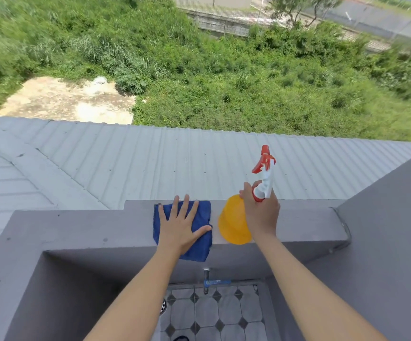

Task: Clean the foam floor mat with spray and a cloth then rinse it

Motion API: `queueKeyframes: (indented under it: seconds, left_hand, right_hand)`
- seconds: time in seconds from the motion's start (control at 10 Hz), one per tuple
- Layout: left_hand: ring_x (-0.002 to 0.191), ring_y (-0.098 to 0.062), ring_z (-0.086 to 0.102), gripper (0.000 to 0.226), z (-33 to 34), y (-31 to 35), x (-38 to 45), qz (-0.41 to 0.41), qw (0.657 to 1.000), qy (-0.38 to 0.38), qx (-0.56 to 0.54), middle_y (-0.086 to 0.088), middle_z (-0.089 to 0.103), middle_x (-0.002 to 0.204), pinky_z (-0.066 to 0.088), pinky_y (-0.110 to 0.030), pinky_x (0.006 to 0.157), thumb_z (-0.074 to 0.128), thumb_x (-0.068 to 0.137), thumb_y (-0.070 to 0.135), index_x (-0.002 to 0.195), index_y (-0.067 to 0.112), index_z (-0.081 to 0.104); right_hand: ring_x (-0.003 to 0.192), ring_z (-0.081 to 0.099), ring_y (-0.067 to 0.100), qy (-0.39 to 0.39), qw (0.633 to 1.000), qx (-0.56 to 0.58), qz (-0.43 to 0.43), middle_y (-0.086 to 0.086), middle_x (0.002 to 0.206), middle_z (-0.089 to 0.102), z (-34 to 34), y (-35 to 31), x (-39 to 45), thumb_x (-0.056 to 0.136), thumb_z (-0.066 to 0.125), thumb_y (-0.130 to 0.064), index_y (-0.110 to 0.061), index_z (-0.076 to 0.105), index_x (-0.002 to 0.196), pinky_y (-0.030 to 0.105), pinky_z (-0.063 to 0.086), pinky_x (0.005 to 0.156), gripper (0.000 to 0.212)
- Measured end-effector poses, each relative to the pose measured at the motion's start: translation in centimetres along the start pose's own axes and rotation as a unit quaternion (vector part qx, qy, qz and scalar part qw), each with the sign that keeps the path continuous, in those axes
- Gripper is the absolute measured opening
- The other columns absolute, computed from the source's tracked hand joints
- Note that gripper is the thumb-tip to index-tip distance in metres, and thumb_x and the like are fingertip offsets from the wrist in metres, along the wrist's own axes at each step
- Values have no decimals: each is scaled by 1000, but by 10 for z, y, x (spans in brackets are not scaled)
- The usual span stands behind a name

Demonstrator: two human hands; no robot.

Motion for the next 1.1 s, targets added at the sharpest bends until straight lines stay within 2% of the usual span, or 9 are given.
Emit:
queueKeyframes:
  seconds: [0.1,0.3,0.5,0.6,0.7,0.8,0.9,1.0,1.1]
  left_hand:
    - [147,-32,-5,92,0,3,4,-45,999,8,-14,-1,1,161,-12,-66,104,-3,73,85,152,36,3]
    - [147,-29,-1,91,4,-5,-4,-23,1000,19,-1,1,1,162,1,-62,110,-4,73,82,152,36,3]
    - [147,-29,1,96,6,-4,-11,-12,1000,17,-4,0,2,162,-1,-62,110,-14,70,81,152,34,4]
    - [147,-29,-1,102,5,-4,-11,-17,1000,7,1,0,0,162,-1,-63,109,-22,65,81,152,33,1]
    - [147,-29,-3,112,4,-2,-9,-16,1000,-3,3,-1,1,162,-2,-64,109,-29,57,83,153,32,2]
    - [147,-30,-9,114,1,-1,-9,-8,1000,-2,8,-1,-6,161,-6,-64,108,-30,54,83,152,32,-2]
    - [146,-29,-17,107,-8,1,-14,-11,1000,-16,24,2,-17,158,-14,-62,105,-29,57,82,150,32,-12]
    - [146,-30,0,86,-40,-4,-13,-20,999,29,33,2,-5,158,-8,-59,103,-7,80,78,152,30,1]
    - [129,-34,48,69,-103,-33,12,-7,993,106,51,-1,41,147,23,-61,100,7,96,61,142,22,41]
  right_hand:
    - [78,66,11,6,1000,-12,-4,8,81,72,2,-2,-1,93,60,-24,-9,60,90,2,38,57,16]
    - [70,58,-10,-10,1000,-28,4,-7,75,63,-2,-2,-5,91,65,-28,-12,60,96,3,39,56,16]
    - [76,59,9,-51,997,-55,22,5,86,65,1,10,-9,87,65,-47,-18,56,102,14,43,61,34]
    - [85,57,15,-58,997,-56,4,1,95,61,-1,5,-9,86,68,-46,-28,47,106,20,43,66,35]
    - [96,49,3,-87,993,-76,-35,-7,107,48,-9,9,-13,85,71,-42,-33,38,117,25,43,82,47]
    - [136,31,8,-130,984,-107,-58,-7,148,32,-16,28,-28,86,53,-65,-33,24,145,30,32,106,73]
    - [147,19,11,-74,991,-94,-67,-6,158,24,-41,40,-40,88,33,-71,-31,22,151,31,23,114,75]
    - [145,26,16,11,992,-105,-74,-1,157,28,-80,36,-17,95,32,-54,-31,30,147,40,28,115,57]
    - [149,16,20,37,988,-131,-68,0,162,17,-103,-15,51,100,29,-53,-23,30,150,52,29,115,59]
Point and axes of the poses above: each hand's wrist, its own x-axis towards the middle knuckle, its own z-axis out of the palm, y = z × x, the point moved 5 cm from there along x, towards the middle knuckle
